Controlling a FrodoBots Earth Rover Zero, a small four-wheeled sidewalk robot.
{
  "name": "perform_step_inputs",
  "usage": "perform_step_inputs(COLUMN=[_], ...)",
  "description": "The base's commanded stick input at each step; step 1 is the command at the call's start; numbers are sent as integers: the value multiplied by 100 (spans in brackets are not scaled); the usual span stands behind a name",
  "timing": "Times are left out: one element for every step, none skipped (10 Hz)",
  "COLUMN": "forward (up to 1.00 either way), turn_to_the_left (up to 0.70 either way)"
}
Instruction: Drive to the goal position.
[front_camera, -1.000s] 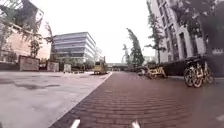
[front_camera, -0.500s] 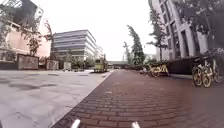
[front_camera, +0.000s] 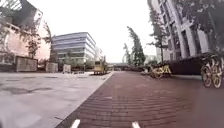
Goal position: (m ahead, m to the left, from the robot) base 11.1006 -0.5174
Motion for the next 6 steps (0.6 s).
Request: perform_step_inputs(forward=[70, 70, 70, 70, 70, 70], turn_to_the_left=[0, 0, 0, 0, 0, 0])
